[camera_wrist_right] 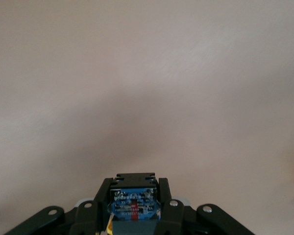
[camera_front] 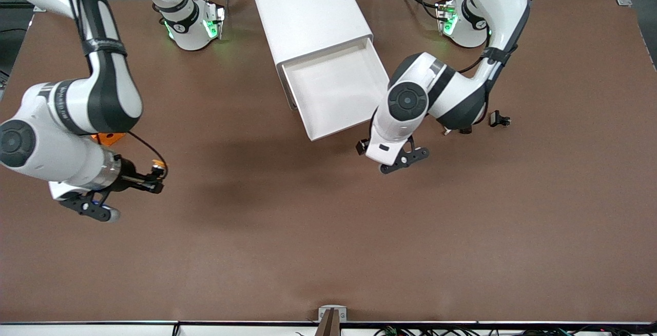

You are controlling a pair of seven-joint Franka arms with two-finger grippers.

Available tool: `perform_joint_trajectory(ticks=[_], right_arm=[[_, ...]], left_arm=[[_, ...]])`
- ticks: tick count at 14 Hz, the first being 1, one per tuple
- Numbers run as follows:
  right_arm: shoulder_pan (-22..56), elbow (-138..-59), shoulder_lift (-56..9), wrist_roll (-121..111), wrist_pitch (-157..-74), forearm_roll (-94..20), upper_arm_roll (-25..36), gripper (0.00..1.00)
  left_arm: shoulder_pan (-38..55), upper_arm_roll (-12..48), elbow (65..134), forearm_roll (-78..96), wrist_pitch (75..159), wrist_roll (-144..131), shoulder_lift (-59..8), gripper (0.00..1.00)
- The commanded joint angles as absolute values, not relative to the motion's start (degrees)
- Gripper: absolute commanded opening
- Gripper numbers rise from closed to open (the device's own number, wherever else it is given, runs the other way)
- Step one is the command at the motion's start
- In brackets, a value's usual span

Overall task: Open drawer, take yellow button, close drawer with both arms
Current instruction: 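Lift the button out with the right gripper while the left gripper closes the drawer, then lower the button beside the orange cube and open the right gripper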

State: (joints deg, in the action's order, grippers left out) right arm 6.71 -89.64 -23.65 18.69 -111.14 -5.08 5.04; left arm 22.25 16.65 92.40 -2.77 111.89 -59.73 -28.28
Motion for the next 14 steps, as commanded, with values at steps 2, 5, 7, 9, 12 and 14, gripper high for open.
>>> perform_joint_trajectory(ticks=[2,5,7,9,12,14], right_arm=[[-0.77,-93.86,-25.83,6.89,-120.12,-4.04,3.60,0.00],[-5.88,-95.89,-29.43,-0.86,-126.73,-4.04,3.60,0.00],[-8.69,-95.89,-31.71,-5.87,-129.62,-4.13,3.60,0.00],[-10.10,-95.54,-34.70,-8.25,-131.56,-4.13,3.60,0.00],[-12.38,-95.45,-37.43,-10.89,-134.29,-4.57,3.52,0.00],[-12.74,-95.45,-38.05,-11.25,-134.74,-4.83,3.43,0.00]], left_arm=[[23.03,18.89,93.87,-3.78,108.73,-62.48,-25.76,1.00],[22.94,21.00,93.69,-3.17,107.32,-63.98,-25.66,1.00],[23.03,21.62,93.78,-2.90,106.97,-66.08,-25.75,1.00],[23.03,23.20,93.78,-2.90,106.17,-67.76,-25.93,1.00],[22.94,25.74,93.87,-2.38,104.77,-70.92,-26.37,1.00],[23.03,26.19,93.78,1.38,104.33,-71.46,-26.28,1.00]])
